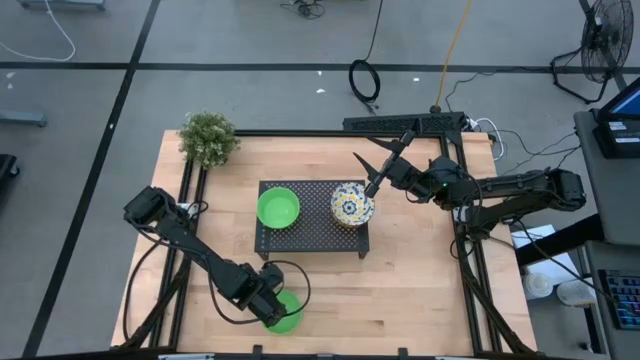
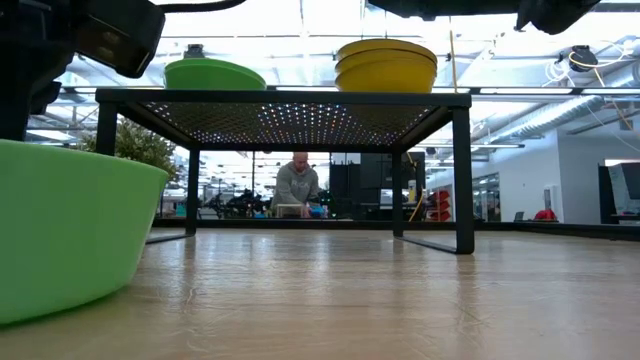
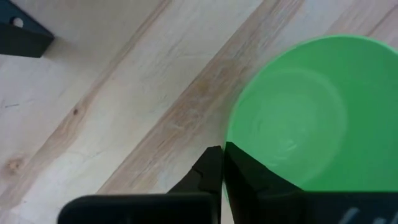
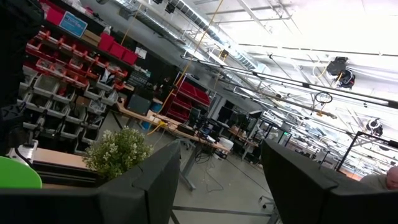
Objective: Pick & Place Mini bowls
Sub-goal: Stack the green bowl on top of the green bowl on the shelf
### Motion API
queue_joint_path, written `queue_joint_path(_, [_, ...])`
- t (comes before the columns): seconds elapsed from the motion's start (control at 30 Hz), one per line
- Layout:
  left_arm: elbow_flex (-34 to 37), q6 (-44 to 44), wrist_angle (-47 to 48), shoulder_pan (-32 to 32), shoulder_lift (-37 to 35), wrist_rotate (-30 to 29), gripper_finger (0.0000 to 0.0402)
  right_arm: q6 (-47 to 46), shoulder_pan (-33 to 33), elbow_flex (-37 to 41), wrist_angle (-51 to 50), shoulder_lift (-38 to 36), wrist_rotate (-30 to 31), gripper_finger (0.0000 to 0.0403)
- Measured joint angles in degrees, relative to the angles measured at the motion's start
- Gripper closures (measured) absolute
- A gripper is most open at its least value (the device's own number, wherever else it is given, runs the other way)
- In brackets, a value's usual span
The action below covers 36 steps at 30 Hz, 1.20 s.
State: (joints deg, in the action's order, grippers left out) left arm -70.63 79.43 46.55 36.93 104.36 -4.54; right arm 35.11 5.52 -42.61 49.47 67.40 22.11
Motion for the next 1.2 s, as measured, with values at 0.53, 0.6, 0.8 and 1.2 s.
queue_joint_path(0.53, [0.00, -0.21, -0.33, -0.02, 0.00, 0.20, 0.0392, 0.00, 0.00, 0.00, -0.02, 0.00, 0.00, 0.0188])
queue_joint_path(0.6, [0.00, -0.21, -0.33, -0.02, 0.00, 0.20, 0.0395, 0.02, 0.00, 0.00, -0.02, 0.02, 0.00, 0.0188])
queue_joint_path(0.8, [0.00, -0.21, -0.33, -0.02, 0.00, 0.02, 0.0391, 0.00, 0.00, 0.00, -0.02, 0.00, 0.00, 0.0188])
queue_joint_path(1.2, [0.00, -0.88, -0.33, -0.02, 0.00, -0.12, 0.0397, 0.00, 0.01, 0.01, -0.01, 0.01, 0.00, 0.0188])
